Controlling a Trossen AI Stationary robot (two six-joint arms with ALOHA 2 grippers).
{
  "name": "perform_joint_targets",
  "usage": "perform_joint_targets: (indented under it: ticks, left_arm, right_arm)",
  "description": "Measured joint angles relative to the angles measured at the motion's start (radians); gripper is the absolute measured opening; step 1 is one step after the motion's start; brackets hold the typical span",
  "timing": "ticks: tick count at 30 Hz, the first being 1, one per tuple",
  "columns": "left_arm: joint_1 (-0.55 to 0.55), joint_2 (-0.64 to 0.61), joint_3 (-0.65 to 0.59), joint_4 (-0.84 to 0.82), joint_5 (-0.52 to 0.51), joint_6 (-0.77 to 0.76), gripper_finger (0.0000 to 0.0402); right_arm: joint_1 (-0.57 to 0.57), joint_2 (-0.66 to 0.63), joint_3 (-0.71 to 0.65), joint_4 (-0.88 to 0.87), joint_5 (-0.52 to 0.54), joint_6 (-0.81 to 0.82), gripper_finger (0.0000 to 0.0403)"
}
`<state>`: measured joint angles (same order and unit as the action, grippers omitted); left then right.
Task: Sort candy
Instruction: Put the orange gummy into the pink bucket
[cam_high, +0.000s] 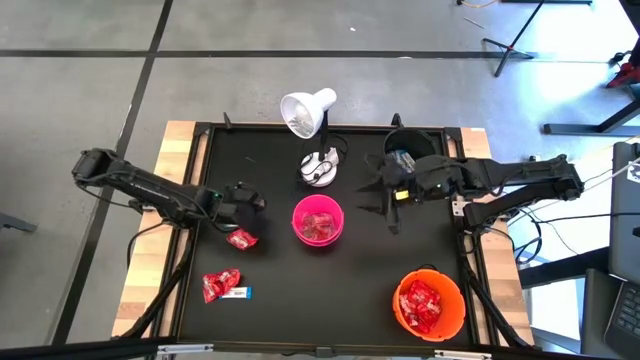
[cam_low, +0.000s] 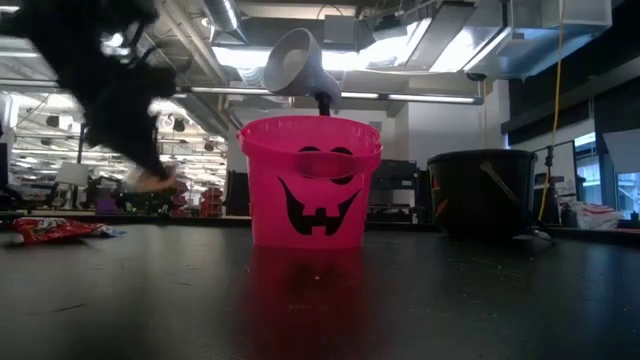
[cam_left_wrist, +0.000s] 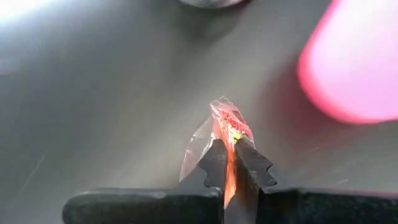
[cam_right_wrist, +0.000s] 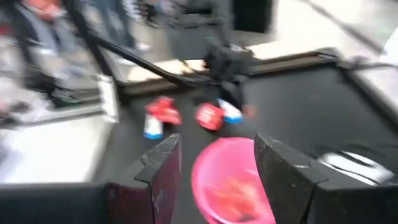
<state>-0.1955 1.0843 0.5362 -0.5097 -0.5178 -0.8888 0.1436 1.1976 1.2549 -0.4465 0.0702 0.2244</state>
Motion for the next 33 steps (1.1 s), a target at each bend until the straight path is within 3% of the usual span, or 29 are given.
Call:
perform_joint_targets:
  ticks: [3, 7, 12, 20, 24, 28, 33]
  left_arm:
    - [-0.007, 0.000, 0.065, 0.115, -0.003, 0.129, 0.0001]
    - [-0.044, 0.000, 0.114, 0.337, -0.002, 0.307, 0.0001]
    - [-0.092, 0.021, 0.107, 0.628, -0.004, 0.444, 0.0000]
    - [-0.129, 0.128, 0.101, 0.854, 0.009, 0.491, 0.0000]
    - [-0.131, 0.192, 0.101, 0.976, 0.047, 0.534, 0.0000]
    - [-0.117, 0.247, 0.101, 0.993, 0.037, 0.484, 0.0000]
    - [-0.088, 0.310, 0.101, 0.997, 0.047, 0.441, 0.0000]
  right_arm:
    - [0.004, 0.000, 0.001, 0.052, -0.130, 0.001, 0.0198]
    - [0.047, 0.000, 0.001, 0.053, -0.142, -0.014, 0.0198]
    - [0.121, 0.000, 0.001, 0.057, -0.035, -0.019, 0.0198]
    - [0.229, -0.004, 0.001, 0.089, 0.125, -0.030, 0.0198]
    - [0.289, -0.004, 0.001, 0.116, 0.223, -0.120, 0.0198]
    - [0.310, -0.004, 0.001, 0.099, 0.334, -0.127, 0.0198]
    - [0.307, -0.002, -0.026, 0.107, 0.345, -0.119, 0.0198]
